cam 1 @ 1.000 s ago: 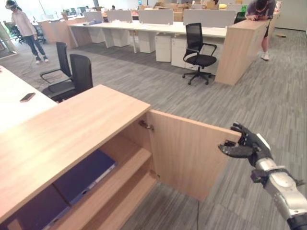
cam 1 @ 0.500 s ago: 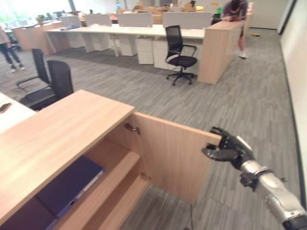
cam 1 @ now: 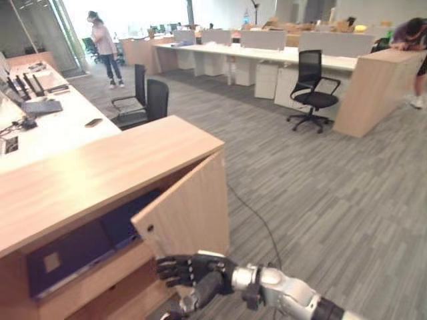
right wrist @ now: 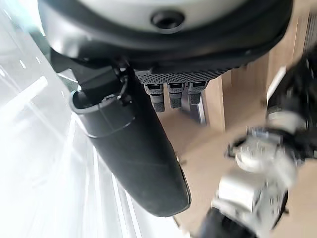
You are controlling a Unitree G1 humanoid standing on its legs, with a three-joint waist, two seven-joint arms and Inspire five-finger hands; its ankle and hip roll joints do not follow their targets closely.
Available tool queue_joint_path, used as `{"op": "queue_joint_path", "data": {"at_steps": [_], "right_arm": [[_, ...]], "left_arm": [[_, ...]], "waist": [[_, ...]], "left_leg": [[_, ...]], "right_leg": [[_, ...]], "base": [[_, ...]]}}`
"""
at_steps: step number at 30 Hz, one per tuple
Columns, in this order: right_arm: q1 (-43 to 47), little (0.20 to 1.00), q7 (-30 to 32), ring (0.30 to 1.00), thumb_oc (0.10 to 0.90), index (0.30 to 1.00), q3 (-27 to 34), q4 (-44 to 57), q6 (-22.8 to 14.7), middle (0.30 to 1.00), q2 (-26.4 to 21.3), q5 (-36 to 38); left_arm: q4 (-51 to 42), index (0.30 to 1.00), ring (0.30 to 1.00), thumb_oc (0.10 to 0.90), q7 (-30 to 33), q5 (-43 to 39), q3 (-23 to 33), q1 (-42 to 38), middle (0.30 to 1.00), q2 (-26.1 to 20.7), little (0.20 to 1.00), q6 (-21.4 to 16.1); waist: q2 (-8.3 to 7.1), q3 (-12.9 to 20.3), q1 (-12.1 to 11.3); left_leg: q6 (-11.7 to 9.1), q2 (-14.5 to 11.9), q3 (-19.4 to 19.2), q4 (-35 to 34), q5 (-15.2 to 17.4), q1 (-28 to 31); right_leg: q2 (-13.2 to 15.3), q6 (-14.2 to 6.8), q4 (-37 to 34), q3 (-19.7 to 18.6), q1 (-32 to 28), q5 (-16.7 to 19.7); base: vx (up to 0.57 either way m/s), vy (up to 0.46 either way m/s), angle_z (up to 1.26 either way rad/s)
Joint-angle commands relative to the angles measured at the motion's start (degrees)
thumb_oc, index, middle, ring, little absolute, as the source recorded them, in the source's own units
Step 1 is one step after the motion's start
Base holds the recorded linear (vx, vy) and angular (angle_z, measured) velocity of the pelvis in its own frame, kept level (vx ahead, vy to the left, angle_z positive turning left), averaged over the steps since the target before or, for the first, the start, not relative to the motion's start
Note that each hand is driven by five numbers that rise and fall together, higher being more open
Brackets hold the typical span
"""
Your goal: Put the empty folder in the office cabinet
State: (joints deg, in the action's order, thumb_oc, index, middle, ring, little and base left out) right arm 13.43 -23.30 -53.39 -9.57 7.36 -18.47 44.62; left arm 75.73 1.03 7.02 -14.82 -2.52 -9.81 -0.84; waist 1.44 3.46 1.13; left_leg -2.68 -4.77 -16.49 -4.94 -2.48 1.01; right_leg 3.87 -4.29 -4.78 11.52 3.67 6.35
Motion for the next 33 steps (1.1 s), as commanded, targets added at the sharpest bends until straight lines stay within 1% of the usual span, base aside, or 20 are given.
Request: {"op": "queue_joint_path", "data": {"at_steps": [1, 6, 10, 11, 12, 13, 14, 17, 18, 20, 21, 22, 23, 24, 25, 26, 27, 28, 32, 33], "right_arm": [[6.0, 0.900, -0.8, 0.900, 0.800, 0.900, 5.0, 3.0, -4.5, 0.900, 3.1, 3.3], [4.9, 0.900, -1.1, 0.900, 0.800, 0.900, 5.1, 3.0, -4.2, 0.900, 2.4, 3.0], [3.2, 0.900, -0.7, 0.900, 0.800, 0.900, 7.1, 2.5, -5.8, 0.900, 0.7, 1.3], [3.0, 0.900, 0.8, 0.900, 0.800, 0.900, 8.7, 0.9, -7.2, 0.900, -0.5, -0.8], [2.2, 0.900, 2.1, 0.900, 0.800, 0.900, 11.0, -0.4, -8.0, 0.900, -2.2, -5.6], [2.2, 0.900, 2.1, 0.900, 0.800, 0.900, 11.0, -0.4, -8.0, 0.900, -2.1, -5.6], [-1.2, 0.900, 2.4, 0.900, 0.800, 0.900, 14.7, -4.1, -8.0, 0.900, -2.6, -7.6], [-3.1, 0.900, 2.9, 0.900, 0.800, 0.900, 16.8, -7.0, -8.3, 0.900, -2.3, -9.0], [-6.9, 0.900, 4.8, 0.900, 0.800, 0.900, 21.1, -13.8, -8.5, 0.900, -3.0, -14.0], [-9.7, 0.900, 6.9, 0.900, 0.800, 0.900, 23.4, -18.9, -8.6, 0.900, -3.6, -19.3], [-11.3, 0.900, 7.5, 0.900, 0.800, 0.900, 24.6, -22.2, -7.8, 0.900, -3.6, -21.8], [-12.0, 0.900, 8.4, 0.900, 0.800, 0.900, 26.1, -26.6, -7.6, 0.900, -3.1, -23.2], [-13.5, 0.900, 10.7, 0.900, 0.800, 0.900, 29.8, -35.5, -7.2, 0.900, -1.5, -25.6], [-13.5, 0.900, 10.7, 0.900, 0.800, 0.900, 29.8, -35.5, -7.3, 0.900, -1.4, -25.6], [-13.3, 0.900, 12.3, 0.900, 0.800, 0.900, 32.1, -41.7, -7.0, 0.900, -0.8, -25.6], [-13.6, 0.900, 12.9, 0.900, 0.800, 0.900, 33.5, -45.1, -6.8, 0.900, 0.1, -25.7], [-13.3, 0.900, 15.5, 0.900, 0.800, 0.900, 37.7, -53.5, -7.0, 0.900, 1.7, -24.3], [-13.2, 0.900, 15.5, 0.900, 0.800, 0.900, 37.7, -53.5, -7.0, 0.900, 1.7, -24.3], [-12.9, 0.900, 17.9, 0.900, 0.800, 0.900, 42.1, -65.1, -6.9, 0.900, 2.3, -25.4], [-13.0, 0.900, 18.2, 0.900, 0.800, 0.900, 43.0, -68.0, -6.9, 0.900, 2.6, -25.1]], "left_arm": [[4.5, 0.900, 0.900, 0.800, 0.3, 2.3, -2.8, 0.8, 0.900, -0.2, 0.900, -0.1], [4.2, 0.900, 0.900, 0.800, 0.1, 2.1, -3.1, 1.5, 0.900, 0.0, 0.900, -0.5], [4.0, 0.900, 0.900, 0.800, 0.5, 1.0, -2.9, 1.4, 0.900, 0.3, 0.900, -0.7], [3.4, 0.900, 0.900, 0.800, 0.9, 0.0, -2.5, 1.6, 0.900, 0.0, 0.900, -1.0], [4.2, 0.900, 0.900, 0.800, -0.1, -0.9, -1.5, 0.0, 0.900, -1.4, 0.900, -1.2], [4.2, 0.900, 0.900, 0.800, -0.1, -0.9, -1.5, 0.0, 0.900, -1.4, 0.900, -1.2], [4.1, 0.900, 0.900, 0.800, -0.2, -1.0, -1.4, -1.2, 0.900, -1.7, 0.900, -1.1], [4.8, 0.900, 0.900, 0.800, -0.5, -1.3, -1.3, -1.3, 0.900, -2.1, 0.900, -1.0], [4.7, 0.900, 0.900, 0.800, -1.2, -2.5, 1.1, -0.7, 0.900, -3.8, 0.900, -0.7], [4.3, 0.900, 0.900, 0.800, -1.4, -3.2, 1.1, -1.3, 0.900, -4.0, 0.900, -0.6], [4.2, 0.900, 0.900, 0.800, -1.5, -3.9, 1.0, -1.1, 0.900, -3.9, 0.900, -0.6], [4.1, 0.900, 0.900, 0.800, -1.5, -4.6, 0.8, -0.8, 0.900, -3.8, 0.900, -0.6], [4.9, 0.900, 0.900, 0.800, -0.8, -4.9, 0.1, -0.1, 0.900, -3.3, 0.900, -0.6], [4.9, 0.900, 0.900, 0.800, -0.8, -4.9, 0.1, -0.1, 0.900, -3.3, 0.900, -0.6], [5.2, 0.900, 0.900, 0.800, -1.5, -6.4, 1.2, 0.9, 0.900, -3.9, 0.900, -0.5], [5.4, 0.900, 0.900, 0.800, -1.3, -6.9, 1.1, 0.9, 0.900, -3.9, 0.900, 0.1], [5.5, 0.900, 0.900, 0.800, -0.3, -9.4, 1.1, 0.6, 0.900, -2.8, 0.900, -0.1], [5.5, 0.900, 0.900, 0.800, -0.3, -9.4, 1.0, 0.6, 0.900, -2.8, 0.900, -0.1], [5.0, 0.900, 0.900, 0.800, -1.8, -14.8, 2.2, 2.0, 0.900, -1.4, 0.900, -0.5], [4.5, 0.900, 0.900, 0.800, -2.4, -17.8, 3.0, 2.2, 0.900, -1.1, 0.900, -0.6]], "waist": [[-3.08, -2.7, -0.2], [-2.95, -2.9, -0.7], [-2.59, -3.9, -0.7], [-2.35, -4.6, -0.5], [-2.01, -5.0, 0.8], [-2.03, -4.9, 0.8], [-1.91, -5.0, 1.5], [-2.16, -4.6, 2.0], [-2.42, -3.9, 1.9], [-2.50, -3.3, 2.1], [-2.48, -3.2, 2.0], [-2.47, -3.2, 2.0], [-2.52, -3.4, 1.8], [-2.52, -3.4, 1.9], [-2.53, -3.7, 1.4], [-2.50, -3.6, 1.2], [-2.42, -3.9, 0.7], [-2.42, -3.9, 0.7], [-2.05, -5.1, -1.0], [-1.64, -5.6, -2.0]], "left_leg": [[2.3, 3.7, 0.4, -0.1, 6.5, 3.8], [2.4, 4.2, 1.1, -0.1, 6.5, 3.5], [2.8, 4.7, 2.7, -0.1, 5.9, 2.8], [2.8, 4.6, 3.8, -0.1, 5.7, 2.5], [2.8, 4.1, 5.1, -0.1, 5.5, 1.7], [2.8, 4.1, 5.0, -0.1, 5.4, 1.5], [2.6, 3.8, 6.4, -0.1, 5.1, 1.2], [2.4, 3.8, 7.1, -0.1, 4.9, 0.8], [2.0, 3.8, 8.5, -0.1, 4.6, 0.8], [1.4, 3.4, 10.0, -0.1, 4.2, 0.6], [1.1, 3.0, 11.2, -0.1, 3.8, 0.4], [0.7, 2.7, 12.4, -0.1, 3.4, 0.0], [0.0, 1.8, 14.7, -0.1, 2.7, -0.6], [0.0, 1.8, 14.8, -0.1, 2.7, -0.6], [-0.3, 1.3, 16.0, -0.1, 2.3, -0.8], [-0.5, 1.0, 16.9, -0.1, 2.0, -1.2], [-1.0, 0.1, 18.8, -0.1, 1.2, -1.5], [-1.1, 0.1, 18.9, -0.1, 1.2, -1.5], [-2.1, -2.1, 22.6, -0.1, -1.0, -2.4], [-2.7, -3.0, 24.3, 0.1, -2.0, -3.0]], "right_leg": [[3.3, -3.9, 0.8, -3.6, -3.2, -3.1], [3.8, -4.1, 1.1, -3.1, -3.1, -3.0], [5.1, -4.5, 3.8, -3.5, -2.0, -3.4], [5.5, -4.8, 5.3, -5.1, -1.5, -3.7], [5.3, -5.5, 7.4, -11.1, 0.3, -4.0], [5.3, -5.4, 7.4, -11.2, 0.6, -3.9], [5.1, -5.4, 8.0, -15.0, 0.6, -5.0], [5.0, -5.5, 8.1, -16.5, 0.8, -5.3], [5.0, -5.4, 7.3, -16.5, -0.2, -6.1], [4.6, -5.1, 7.2, -15.1, -0.7, -7.1], [4.2, -4.9, 7.1, -14.5, -1.0, -7.5], [3.8, -4.5, 7.0, -13.7, -1.3, -7.9], [2.9, -3.6, 7.2, -11.9, -1.7, -8.8], [2.9, -3.6, 7.2, -11.8, -1.8, -8.8], [2.3, -3.0, 7.3, -10.7, -2.2, -9.5], [1.9, -2.7, 7.2, -9.9, -2.3, -9.8], [0.8, -1.7, 7.1, -8.2, -2.9, -10.3], [0.8, -1.7, 7.1, -8.1, -2.9, -10.3], [-1.8, 0.0, 6.7, -4.8, -4.4, -11.7], [-2.8, 0.8, 6.4, -2.9, -5.2, -12.5]], "base": [[-0.01, 0.019, 0.05], [-0.01, 0.022, 0.02], [-0.03, 0.001, 0.11], [-0.09, -0.055, 0.36], [-0.07, -0.058, 0.40], [-0.03, -0.084, 0.73], [0.00, -0.049, 0.68], [0.03, -0.062, 0.41], [0.08, -0.111, 0.24], [0.08, -0.164, 0.21], [0.04, -0.183, 0.35], [0.02, -0.271, 0.56], [0.01, -0.214, 0.65], [0.00, -0.234, 0.72], [-0.01, -0.159, 0.53], [-0.01, -0.321, 0.61], [-0.01, -0.237, 0.56], [-0.01, -0.245, 0.57], [-0.03, -0.238, 0.45], [-0.04, -0.259, 0.72]]}}
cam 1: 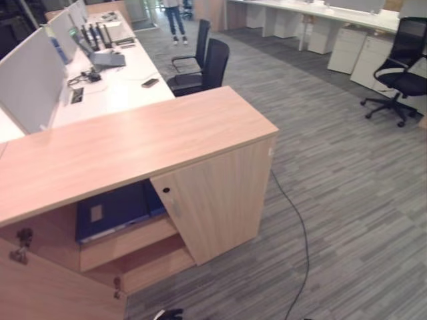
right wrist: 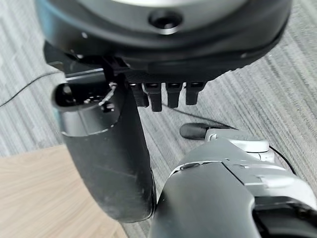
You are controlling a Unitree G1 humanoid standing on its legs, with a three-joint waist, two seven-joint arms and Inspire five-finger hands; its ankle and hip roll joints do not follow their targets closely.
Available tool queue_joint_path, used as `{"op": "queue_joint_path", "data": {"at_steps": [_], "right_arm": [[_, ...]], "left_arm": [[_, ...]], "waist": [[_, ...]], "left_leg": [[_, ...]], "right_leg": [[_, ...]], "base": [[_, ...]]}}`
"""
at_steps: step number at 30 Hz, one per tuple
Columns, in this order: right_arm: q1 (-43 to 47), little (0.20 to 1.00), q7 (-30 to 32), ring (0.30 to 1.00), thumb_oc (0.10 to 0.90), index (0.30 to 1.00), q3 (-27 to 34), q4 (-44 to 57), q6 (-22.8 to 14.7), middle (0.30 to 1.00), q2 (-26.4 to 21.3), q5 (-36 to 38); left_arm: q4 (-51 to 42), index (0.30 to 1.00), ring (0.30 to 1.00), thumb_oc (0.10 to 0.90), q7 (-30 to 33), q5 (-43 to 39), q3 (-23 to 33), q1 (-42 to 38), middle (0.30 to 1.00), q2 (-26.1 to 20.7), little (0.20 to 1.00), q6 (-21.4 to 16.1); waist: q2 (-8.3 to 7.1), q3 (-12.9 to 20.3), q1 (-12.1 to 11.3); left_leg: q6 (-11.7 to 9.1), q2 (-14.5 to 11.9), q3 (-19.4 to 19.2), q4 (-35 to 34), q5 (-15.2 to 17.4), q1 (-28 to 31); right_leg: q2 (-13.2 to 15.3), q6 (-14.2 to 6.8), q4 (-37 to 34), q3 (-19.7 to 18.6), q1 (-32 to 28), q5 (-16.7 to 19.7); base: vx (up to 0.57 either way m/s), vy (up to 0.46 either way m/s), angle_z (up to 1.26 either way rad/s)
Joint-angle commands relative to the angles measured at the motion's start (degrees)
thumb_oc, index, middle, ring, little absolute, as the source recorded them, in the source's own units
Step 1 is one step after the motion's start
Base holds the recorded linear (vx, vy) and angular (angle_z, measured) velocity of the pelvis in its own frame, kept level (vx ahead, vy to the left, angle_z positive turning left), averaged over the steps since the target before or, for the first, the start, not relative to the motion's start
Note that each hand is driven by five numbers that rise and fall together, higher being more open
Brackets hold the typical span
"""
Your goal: Put the empty folder in the office cabinet
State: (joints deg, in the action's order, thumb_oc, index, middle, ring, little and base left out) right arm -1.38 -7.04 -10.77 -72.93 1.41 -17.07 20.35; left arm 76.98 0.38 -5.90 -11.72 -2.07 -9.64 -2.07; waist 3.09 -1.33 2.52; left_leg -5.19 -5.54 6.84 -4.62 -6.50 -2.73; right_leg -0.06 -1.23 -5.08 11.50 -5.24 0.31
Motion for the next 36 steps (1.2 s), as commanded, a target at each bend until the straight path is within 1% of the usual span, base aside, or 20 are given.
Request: {"op": "queue_joint_path", "data": {"at_steps": [1, 4, 6, 7, 8, 10, 11, 14, 15, 18, 19, 20, 21, 25, 26, 28, 29, 31, 32, 36], "right_arm": [[1.9, 0.900, 2.1, 0.900, 0.800, 0.900, 0.4, -5.6, -0.8, 0.900, 1.2, -0.9], [1.6, 0.900, 2.0, 0.900, 0.800, 0.900, 0.7, -5.3, -1.0, 0.900, 1.2, -0.4], [1.7, 0.900, 2.3, 0.900, 0.800, 0.900, 0.8, -4.8, -1.2, 0.900, 1.1, 0.3], [1.8, 0.900, 2.3, 0.900, 0.800, 0.900, 1.0, -4.9, -1.3, 0.900, 1.1, 1.3], [1.8, 0.900, 2.3, 0.900, 0.800, 0.900, 1.0, -4.9, -1.3, 0.900, 1.1, 1.3], [1.4, 0.900, 2.1, 0.900, 0.800, 0.900, 2.4, -6.0, -1.1, 0.900, 1.3, 3.2], [1.5, 0.900, 2.1, 0.900, 0.800, 0.900, 2.8, -6.4, -1.1, 0.900, 1.3, 3.6], [1.5, 0.900, 2.1, 0.900, 0.800, 0.900, 3.6, -7.4, -0.9, 0.900, 1.2, 3.9], [1.5, 0.900, 2.2, 0.900, 0.800, 0.900, 3.9, -7.8, -0.9, 0.900, 1.0, 3.9], [1.6, 0.900, 2.4, 0.900, 0.800, 0.900, 5.3, -8.5, -0.6, 0.900, 0.4, 4.2], [1.8, 0.900, 2.4, 0.900, 0.800, 0.900, 5.9, -8.3, -0.6, 0.900, 0.0, 4.3], [1.9, 0.900, 2.6, 0.900, 0.800, 0.900, 6.3, -8.3, -0.7, 0.900, -0.3, 4.4], [2.0, 0.900, 2.6, 0.900, 0.800, 0.900, 6.9, -8.3, -0.8, 0.900, -1.0, 4.6], [1.5, 0.900, 2.6, 0.900, 0.800, 0.900, 8.2, -8.1, -0.9, 0.900, -2.3, 5.0], [1.1, 0.900, 2.4, 0.900, 0.800, 0.900, 9.2, -8.1, -0.9, 0.900, -2.9, 5.2], [1.1, 0.900, 2.4, 0.900, 0.800, 0.900, 9.2, -8.1, -0.9, 0.900, -2.9, 5.2], [0.9, 0.900, 2.1, 0.900, 0.800, 0.900, 9.9, -8.2, -0.8, 0.900, -3.2, 5.6], [0.5, 0.900, 1.9, 0.900, 0.800, 0.900, 10.3, -8.1, -0.8, 0.900, -3.3, 6.0], [0.3, 0.900, 1.6, 0.900, 0.800, 0.900, 10.5, -8.1, -0.7, 0.900, -3.4, 6.1], [-0.1, 0.900, 1.3, 0.900, 0.800, 0.900, 10.7, -7.7, -0.5, 0.900, -2.9, 5.9]], "left_arm": [[3.0, 0.900, 0.900, 0.800, -1.9, -6.8, 0.5, 1.7, 0.900, -1.2, 0.900, 0.6], [2.0, 0.900, 0.900, 0.800, -1.8, -10.4, 1.5, 1.5, 0.900, -1.2, 0.900, 0.4], [1.2, 0.900, 0.900, 0.800, -2.0, -13.9, 3.0, 1.5, 0.900, -0.8, 0.900, 0.3], [1.0, 0.900, 0.900, 0.800, -2.8, -16.5, 5.2, 2.4, 0.900, -0.8, 0.900, 0.3], [1.0, 0.900, 0.900, 0.800, -2.8, -16.5, 5.2, 2.4, 0.900, -0.8, 0.900, 0.3], [1.7, 0.900, 0.900, 0.800, -3.3, -21.1, 9.2, 3.7, 0.900, -0.8, 0.900, 0.6], [1.9, 0.900, 0.900, 0.800, -3.2, -22.6, 10.6, 4.1, 0.900, -0.9, 0.900, 0.7], [2.6, 0.900, 0.900, 0.800, -3.5, -24.9, 13.1, 4.7, 0.900, -1.1, 0.900, 0.9], [3.0, 0.900, 0.900, 0.800, -3.3, -25.8, 14.2, 4.9, 0.900, -1.4, 0.900, 0.8], [2.7, 0.900, 0.900, 0.800, -3.0, -27.9, 16.9, 4.9, 0.900, -2.4, 0.900, 0.5], [2.7, 0.900, 0.900, 0.800, -2.3, -28.8, 18.4, 4.8, 0.900, -3.4, 0.900, 0.0], [2.4, 0.900, 0.900, 0.800, -2.0, -29.0, 18.8, 4.7, 0.900, -3.9, 0.900, -0.3], [1.7, 0.900, 0.900, 0.800, -1.5, -29.5, 19.8, 4.7, 0.900, -5.1, 0.900, -0.8], [0.7, 0.900, 0.900, 0.800, -0.9, -30.5, 22.3, 5.0, 0.900, -7.8, 0.900, -1.2], [0.1, 0.900, 0.900, 0.800, -0.9, -31.4, 24.4, 5.4, 0.900, -10.2, 0.900, -1.4], [0.1, 0.900, 0.900, 0.800, -0.9, -31.4, 24.5, 5.4, 0.900, -10.2, 0.900, -1.4], [-0.7, 0.900, 0.900, 0.800, -0.7, -31.8, 26.2, 5.4, 0.900, -13.0, 0.900, -1.7], [-2.0, 0.900, 0.900, 0.800, -0.3, -31.8, 27.7, 4.4, 0.900, -16.2, 0.900, -2.0], [-4.5, 0.900, 0.900, 0.800, 0.2, -31.7, 28.6, 3.3, 0.900, -19.3, 0.900, -2.4], [-11.7, 0.900, 0.900, 0.800, 1.9, -32.0, 29.9, 2.2, 0.900, -23.4, 0.900, -3.2]], "waist": [[-3.09, -1.2, -3.9], [-2.99, -2.4, -4.5], [-3.50, -3.9, -4.5], [-4.10, -4.5, -4.8], [-4.10, -4.3, -4.7], [-4.47, -4.1, -4.9], [-4.43, -3.9, -4.9], [-4.31, -3.4, -4.8], [-3.81, -3.2, -4.8], [-2.91, -2.4, -4.5], [-2.12, -1.9, -4.3], [-1.70, -1.6, -4.3], [-0.79, -1.3, -4.3], [0.19, -0.8, -4.6], [0.74, -0.3, -4.9], [0.71, -0.3, -4.9], [1.32, 0.4, -5.2], [1.68, 1.1, -5.5], [1.98, 1.4, -5.8], [2.10, 1.8, -6.1]], "left_leg": [[-0.6, -2.5, 1.8, 0.1, 1.5, 0.4], [-0.9, -2.4, 2.6, 2.2, 0.9, -1.5], [-0.1, -2.9, -2.4, 6.0, 1.8, -3.3], [0.7, -3.3, -8.3, 9.7, 4.3, -3.5], [0.7, -3.3, -8.2, 9.6, 4.2, -3.7], [1.3, -3.7, -12.1, 12.3, 6.9, -2.6], [1.3, -3.9, -12.9, 12.5, 7.4, -1.9], [1.2, -4.6, -14.5, 12.6, 8.5, -0.1], [0.5, -5.6, -14.7, 12.8, 9.6, 1.6], [-0.8, -7.7, -16.7, 11.2, 7.9, 4.7], [-2.2, -9.4, -17.4, 9.5, 5.6, 6.4], [-2.9, -10.1, -17.6, 8.7, 4.5, 6.9], [-4.0, -11.0, -17.2, 6.8, 2.3, 7.6], [-5.0, -11.4, -16.9, 3.7, 0.4, 7.9], [-5.1, -11.2, -17.3, 1.5, 0.6, 8.6], [-5.1, -11.2, -17.4, 1.4, 0.5, 8.7], [-5.2, -10.7, -17.5, 0.2, 1.6, 9.1], [-4.8, -9.7, -17.1, -0.1, 3.3, 8.9], [-4.3, -8.4, -16.8, -0.3, 4.7, 8.6], [-3.1, -6.2, -16.0, -0.4, 6.0, 8.1]], "right_leg": [[0.6, -1.9, 6.7, -2.0, 3.4, -6.9], [0.7, -1.5, 7.2, 0.2, 3.2, -7.3], [1.3, -1.1, 7.6, 2.5, 3.3, -7.5], [1.9, -0.8, 7.5, 3.8, 3.5, -7.3], [1.9, -0.8, 7.4, 3.9, 3.7, -7.2], [2.4, -0.6, 6.6, 5.6, 4.0, -6.7], [2.5, -0.6, 6.2, 6.4, 4.0, -6.6], [2.7, -0.7, 5.4, 8.3, 3.9, -6.4], [2.3, -1.0, 5.0, 8.9, 3.1, -7.2], [2.3, -1.0, 4.0, 11.8, 2.8, -7.0], [2.5, -1.1, 3.4, 13.9, 2.4, -6.8], [2.8, -1.2, 3.4, 14.5, 2.4, -6.7], [3.2, -1.2, 3.4, 15.7, 2.3, -6.5], [3.9, -1.4, 2.9, 17.6, 2.1, -6.1], [4.4, -1.7, 2.8, 18.5, 2.0, -5.4], [4.5, -1.8, 2.7, 18.5, 1.9, -5.3], [5.0, -2.3, 2.6, 18.9, 2.0, -4.5], [5.9, -3.0, 2.7, 19.1, 2.3, -3.6], [7.1, -3.7, 3.0, 19.3, 2.6, -2.7], [9.3, -5.1, 3.5, 19.5, 2.9, -1.2]], "base": [[-0.03, -0.184, 0.78], [-0.09, -0.113, 0.77], [-0.16, -0.088, 0.93], [-0.14, -0.062, 0.92], [-0.12, -0.041, 0.75], [-0.10, -0.019, 0.64], [-0.07, -0.014, 0.58], [-0.01, -0.012, 0.61], [0.03, 0.009, 0.60], [0.01, 0.063, 0.85], [0.00, 0.144, 1.38], [-0.01, 0.225, 1.35], [-0.01, 0.154, 0.77], [-0.03, 0.164, 0.63], [-0.01, 0.152, 0.64], [0.00, 0.112, 0.43], [0.00, 0.177, 0.37], [-0.02, 0.243, 0.27], [-0.04, 0.258, 0.21], [-0.02, 0.155, 0.16]]}}
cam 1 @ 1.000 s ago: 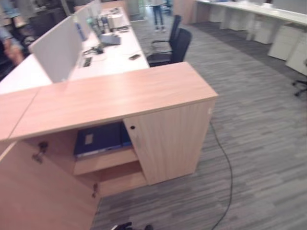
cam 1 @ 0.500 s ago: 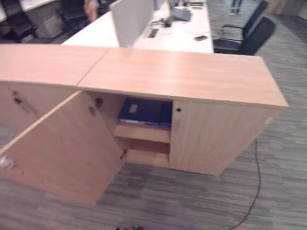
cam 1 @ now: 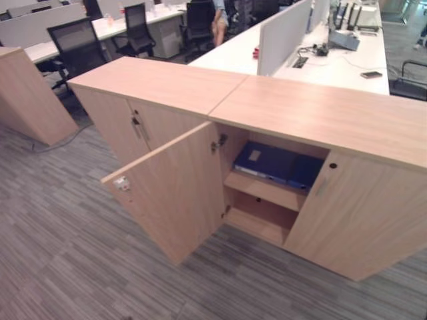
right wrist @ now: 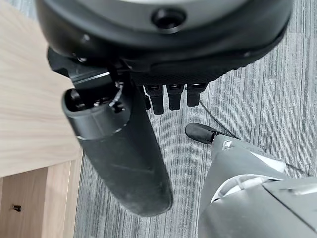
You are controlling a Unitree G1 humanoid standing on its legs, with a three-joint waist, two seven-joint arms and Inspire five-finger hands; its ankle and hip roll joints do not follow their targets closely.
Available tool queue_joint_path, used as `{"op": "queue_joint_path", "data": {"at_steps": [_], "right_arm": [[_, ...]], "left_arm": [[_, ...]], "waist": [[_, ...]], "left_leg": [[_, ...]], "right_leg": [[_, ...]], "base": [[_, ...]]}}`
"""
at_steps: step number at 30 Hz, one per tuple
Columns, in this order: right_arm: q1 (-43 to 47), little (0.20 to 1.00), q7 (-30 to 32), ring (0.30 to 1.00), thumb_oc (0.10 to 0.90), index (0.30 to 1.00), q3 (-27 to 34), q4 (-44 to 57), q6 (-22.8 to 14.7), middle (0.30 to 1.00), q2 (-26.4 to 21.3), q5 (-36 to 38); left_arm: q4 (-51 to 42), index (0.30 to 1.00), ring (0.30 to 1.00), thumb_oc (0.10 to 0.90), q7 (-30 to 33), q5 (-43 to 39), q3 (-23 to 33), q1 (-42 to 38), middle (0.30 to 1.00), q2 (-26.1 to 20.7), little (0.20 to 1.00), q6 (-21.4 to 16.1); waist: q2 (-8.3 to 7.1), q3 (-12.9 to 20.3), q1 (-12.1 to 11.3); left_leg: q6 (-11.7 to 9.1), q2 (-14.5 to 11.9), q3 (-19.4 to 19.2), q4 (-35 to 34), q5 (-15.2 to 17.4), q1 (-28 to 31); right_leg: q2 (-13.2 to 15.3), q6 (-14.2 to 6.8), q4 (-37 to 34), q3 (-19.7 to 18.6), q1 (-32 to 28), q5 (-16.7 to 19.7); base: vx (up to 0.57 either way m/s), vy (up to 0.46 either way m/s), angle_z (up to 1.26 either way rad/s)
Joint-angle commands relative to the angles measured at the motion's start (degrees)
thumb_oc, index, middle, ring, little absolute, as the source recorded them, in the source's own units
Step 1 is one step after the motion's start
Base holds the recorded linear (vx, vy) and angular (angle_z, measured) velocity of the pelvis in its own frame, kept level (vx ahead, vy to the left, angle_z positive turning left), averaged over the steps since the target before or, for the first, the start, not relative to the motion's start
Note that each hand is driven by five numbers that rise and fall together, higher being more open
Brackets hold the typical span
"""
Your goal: Put the empty folder in the office cabinet
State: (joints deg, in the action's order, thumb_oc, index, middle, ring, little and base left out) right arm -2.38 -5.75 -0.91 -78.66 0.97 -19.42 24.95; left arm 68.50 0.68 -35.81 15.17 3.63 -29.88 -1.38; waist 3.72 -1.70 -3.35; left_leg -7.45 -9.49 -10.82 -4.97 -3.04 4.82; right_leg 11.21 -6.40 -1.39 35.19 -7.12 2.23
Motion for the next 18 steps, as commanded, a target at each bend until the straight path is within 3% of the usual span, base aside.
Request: {"op": "queue_joint_path", "data": {"at_steps": [1, 8, 18], "right_arm": [[0.8, 0.900, 0.0, 0.900, 0.800, 0.900, 0.9, -1.9, 0.0, 0.900, -0.4, 1.2], [0.6, 0.900, -1.0, 0.900, 0.800, 0.900, -1.2, -0.5, 0.1, 0.900, 1.2, 1.4], [0.4, 0.900, -1.6, 0.900, 0.800, 0.900, -1.1, -0.1, 0.0, 0.900, 1.1, 1.5]], "left_arm": [[-5.7, 0.900, 0.900, 0.800, 1.9, -2.0, 3.5, -3.8, 0.900, -4.1, 0.900, -4.0], [-5.3, 0.900, 0.900, 0.800, 1.7, 1.0, 0.3, -14.0, 0.900, -15.6, 0.900, -4.2], [-15.1, 0.900, 0.900, 0.800, 1.2, 3.3, -6.0, -22.1, 0.900, -18.5, 0.900, -4.6]], "waist": [[1.44, 2.2, -0.3], [0.38, 2.9, 1.1], [-0.94, 3.7, 2.5]], "left_leg": [[-0.6, -1.6, 1.8, 0.0, 2.9, 0.6], [1.5, 2.5, 1.0, 0.0, 5.3, 1.1], [2.4, 3.5, -0.8, 0.0, 6.4, 2.0]], "right_leg": [[-1.4, -0.3, -0.2, -4.1, 4.8, -2.7], [1.7, -2.8, 0.1, -5.7, 5.3, 0.1], [2.1, -4.0, -1.0, -7.4, 5.4, 1.4]], "base": [[-0.01, 0.163, 0.09], [-0.01, 0.108, -0.03], [0.01, 0.007, -0.11]]}}
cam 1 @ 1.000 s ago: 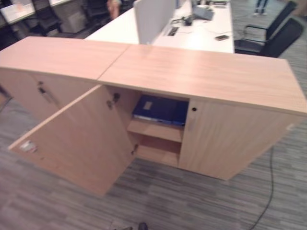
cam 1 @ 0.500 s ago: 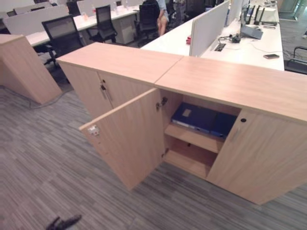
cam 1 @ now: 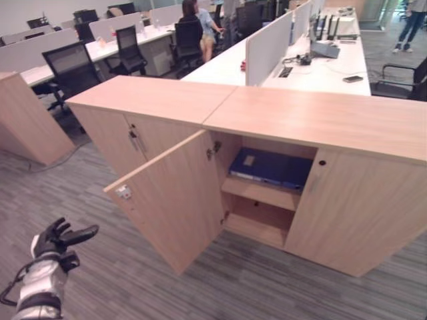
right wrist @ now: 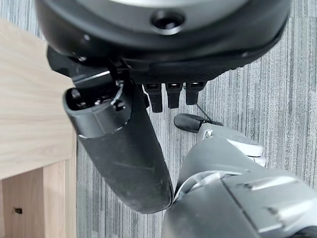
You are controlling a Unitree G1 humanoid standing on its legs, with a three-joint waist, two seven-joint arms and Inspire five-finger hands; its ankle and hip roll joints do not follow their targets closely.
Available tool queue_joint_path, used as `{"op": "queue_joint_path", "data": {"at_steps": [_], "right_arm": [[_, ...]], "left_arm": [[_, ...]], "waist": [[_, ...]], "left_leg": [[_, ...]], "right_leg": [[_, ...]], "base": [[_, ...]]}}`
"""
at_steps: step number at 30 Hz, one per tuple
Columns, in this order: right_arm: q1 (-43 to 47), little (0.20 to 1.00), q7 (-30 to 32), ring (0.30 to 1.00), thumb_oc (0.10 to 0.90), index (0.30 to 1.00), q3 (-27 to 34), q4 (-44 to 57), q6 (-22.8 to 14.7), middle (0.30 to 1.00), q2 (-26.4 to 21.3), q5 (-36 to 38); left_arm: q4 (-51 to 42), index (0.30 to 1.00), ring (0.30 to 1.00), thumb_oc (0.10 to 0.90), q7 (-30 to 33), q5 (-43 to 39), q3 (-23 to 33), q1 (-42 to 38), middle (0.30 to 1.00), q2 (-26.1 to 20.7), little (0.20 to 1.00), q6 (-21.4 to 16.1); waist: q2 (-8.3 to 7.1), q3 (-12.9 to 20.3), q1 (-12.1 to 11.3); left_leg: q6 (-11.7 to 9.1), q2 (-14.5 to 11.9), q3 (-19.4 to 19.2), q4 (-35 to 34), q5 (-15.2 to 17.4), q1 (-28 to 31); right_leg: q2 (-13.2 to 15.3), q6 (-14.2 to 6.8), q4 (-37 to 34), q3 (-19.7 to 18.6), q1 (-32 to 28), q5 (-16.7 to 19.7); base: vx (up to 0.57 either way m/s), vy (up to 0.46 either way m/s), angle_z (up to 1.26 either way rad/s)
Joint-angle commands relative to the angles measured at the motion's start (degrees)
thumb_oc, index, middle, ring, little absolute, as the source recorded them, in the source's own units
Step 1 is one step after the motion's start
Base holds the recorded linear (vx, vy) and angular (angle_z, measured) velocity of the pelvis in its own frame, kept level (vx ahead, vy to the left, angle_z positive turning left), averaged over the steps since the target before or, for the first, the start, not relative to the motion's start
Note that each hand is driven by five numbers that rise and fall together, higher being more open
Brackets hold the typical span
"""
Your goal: Put the empty folder in the office cabinet
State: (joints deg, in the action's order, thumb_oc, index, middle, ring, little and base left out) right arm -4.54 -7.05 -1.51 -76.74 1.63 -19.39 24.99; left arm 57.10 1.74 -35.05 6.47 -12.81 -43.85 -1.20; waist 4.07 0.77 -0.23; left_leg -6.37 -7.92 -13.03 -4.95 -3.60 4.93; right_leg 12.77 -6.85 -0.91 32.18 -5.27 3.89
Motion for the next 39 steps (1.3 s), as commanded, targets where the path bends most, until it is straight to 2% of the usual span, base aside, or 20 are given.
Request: {"op": "queue_joint_path", "data": {"at_steps": [1, 2, 6, 14, 22, 27, 30, 32, 33, 35, 36, 39], "right_arm": [[2.6, 0.900, -0.3, 0.900, 0.800, 0.900, -0.3, -2.1, -0.7, 0.900, 1.1, 1.6], [2.6, 0.900, -0.3, 0.900, 0.800, 0.900, 0.1, -2.0, -0.7, 0.900, 1.1, 1.7], [2.5, 0.900, -0.7, 0.900, 0.800, 0.900, 0.2, -1.6, -0.6, 0.900, 1.0, 1.8], [2.1, 0.900, -2.0, 0.900, 0.800, 0.900, 1.2, -2.3, -0.1, 0.900, 1.6, 2.3], [1.8, 0.900, -2.5, 0.900, 0.800, 0.900, 0.6, -2.4, -0.2, 0.900, 2.1, 2.9], [1.8, 0.900, -2.5, 0.900, 0.800, 0.900, 0.1, -2.2, -0.1, 0.900, 2.3, 2.7], [1.8, 0.900, -2.4, 0.900, 0.800, 0.900, 0.2, -2.1, -0.3, 0.900, 2.3, 2.8], [1.8, 0.900, -2.5, 0.900, 0.800, 0.900, 1.0, -2.2, -0.4, 0.900, 2.7, 2.9], [1.8, 0.900, -2.6, 0.900, 0.800, 0.900, 1.4, -2.7, -0.5, 0.900, 3.2, 3.1], [1.7, 0.900, -2.9, 0.900, 0.800, 0.900, 1.4, -3.0, -0.5, 0.900, 3.2, 3.0], [1.7, 0.900, -3.0, 0.900, 0.800, 0.900, 1.4, -3.9, -0.4, 0.900, 3.7, 2.9], [2.0, 0.900, -3.1, 0.900, 0.800, 0.900, 0.7, -5.1, -0.3, 0.900, 4.5, 2.8]], "left_arm": [[-5.6, 0.900, 0.900, 0.800, 0.1, 2.7, 2.2, -5.8, 0.900, -4.4, 0.900, -4.8], [-9.9, 0.900, 0.900, 0.800, -0.5, 2.7, 1.2, -5.6, 0.900, -3.9, 0.900, -4.8], [-14.5, 0.900, 0.900, 0.800, -1.9, 2.1, 0.1, -4.9, 0.900, -3.8, 0.900, -4.6], [-25.4, 0.900, 0.900, 0.800, -9.9, -2.8, -3.3, 1.1, 0.900, -4.3, 0.900, -3.4], [-25.4, 0.900, 0.900, 0.800, -12.0, -2.3, -6.9, -0.9, 0.900, -6.7, 0.900, -3.1], [-23.6, 0.900, 0.900, 0.800, -11.3, -0.4, -8.4, -2.8, 0.900, -6.1, 0.900, -3.1], [-25.9, 0.900, 0.900, 0.800, -11.3, 0.4, -8.7, -2.2, 0.900, -5.3, 0.900, -2.9], [-35.9, 0.900, 0.900, 0.800, -13.2, -1.7, -8.9, 2.2, 0.900, -2.8, 0.900, -3.1], [-44.9, 0.900, 0.900, 0.800, -16.5, -6.1, -10.1, 6.5, 0.900, -1.0, 0.900, -2.9], [-48.6, 0.900, 0.900, 0.800, -18.2, -7.6, -11.1, 8.0, 0.900, -0.9, 0.900, -2.4], [-56.8, 0.900, 0.900, 0.800, -21.0, -10.9, -14.7, 9.6, 0.900, 0.1, 0.900, -1.8], [-67.1, 0.900, 0.900, 0.800, -24.6, -15.6, -22.4, 9.2, 0.900, 1.9, 0.900, 0.4]], "waist": [[-1.40, 1.4, -0.5], [-1.58, 1.5, -0.4], [-1.73, 1.5, -0.2], [-2.04, 1.7, -0.5], [-2.27, 1.8, -0.2], [-2.46, 1.8, 0.0], [-2.55, 1.7, 0.0], [-2.79, 1.4, -0.3], [-3.00, 1.3, -0.4], [-3.05, 1.4, -0.3], [-3.25, 1.3, -0.3], [-3.45, 1.1, -0.3]], "left_leg": [[1.4, 1.9, 1.3, 0.0, 7.0, 2.0], [1.4, 1.9, 1.1, 0.0, 7.1, 2.2], [1.5, 1.9, 0.8, 0.0, 7.3, 2.6], [1.5, 1.7, 0.3, 0.0, 7.4, 3.2], [1.4, 1.6, 0.2, 0.0, 7.4, 3.5], [1.5, 1.6, 0.1, 0.0, 7.4, 3.7], [1.5, 1.5, 0.1, 0.0, 7.5, 3.7], [1.5, 1.5, 0.2, 0.0, 7.5, 3.6], [1.6, 1.7, 0.2, 0.0, 7.6, 3.6], [1.7, 1.7, 0.2, 0.0, 7.7, 3.6], [1.7, 1.7, 0.2, 0.0, 7.8, 3.7], [1.9, 1.8, 0.4, 0.0, 8.0, 3.8]], "right_leg": [[0.5, -3.6, -1.6, -4.5, 3.6, -0.2], [0.4, -3.7, -1.8, -4.8, 3.5, 0.0], [0.4, -3.8, -2.1, -5.1, 3.4, 0.2], [0.0, -4.0, -2.6, -5.3, 2.8, 0.5], [-0.3, -4.0, -2.7, -5.5, 2.6, 0.5], [-0.4, -4.0, -2.7, -5.7, 2.5, 0.6], [-0.4, -4.0, -2.8, -5.7, 2.5, 0.6], [-0.4, -4.0, -2.9, -5.6, 2.4, 0.7], [-0.4, -4.0, -2.9, -5.5, 2.4, 0.9], [-0.4, -4.1, -2.9, -5.5, 2.4, 0.9], [-0.3, -4.1, -2.9, -5.5, 2.3, 1.0], [-0.3, -4.2, -2.9, -5.6, 2.1, 1.1]], "base": [[0.02, -0.024, -0.17], [0.02, -0.019, -0.18], [0.01, -0.016, -0.09], [0.01, -0.010, -0.04], [0.00, 0.000, 0.00], [0.00, 0.000, 0.00], [0.00, 0.000, 0.00], [0.00, 0.000, 0.00], [0.00, 0.000, 0.00], [0.00, 0.004, 0.06], [0.01, 0.009, 0.19], [0.01, 0.006, 0.21]]}}
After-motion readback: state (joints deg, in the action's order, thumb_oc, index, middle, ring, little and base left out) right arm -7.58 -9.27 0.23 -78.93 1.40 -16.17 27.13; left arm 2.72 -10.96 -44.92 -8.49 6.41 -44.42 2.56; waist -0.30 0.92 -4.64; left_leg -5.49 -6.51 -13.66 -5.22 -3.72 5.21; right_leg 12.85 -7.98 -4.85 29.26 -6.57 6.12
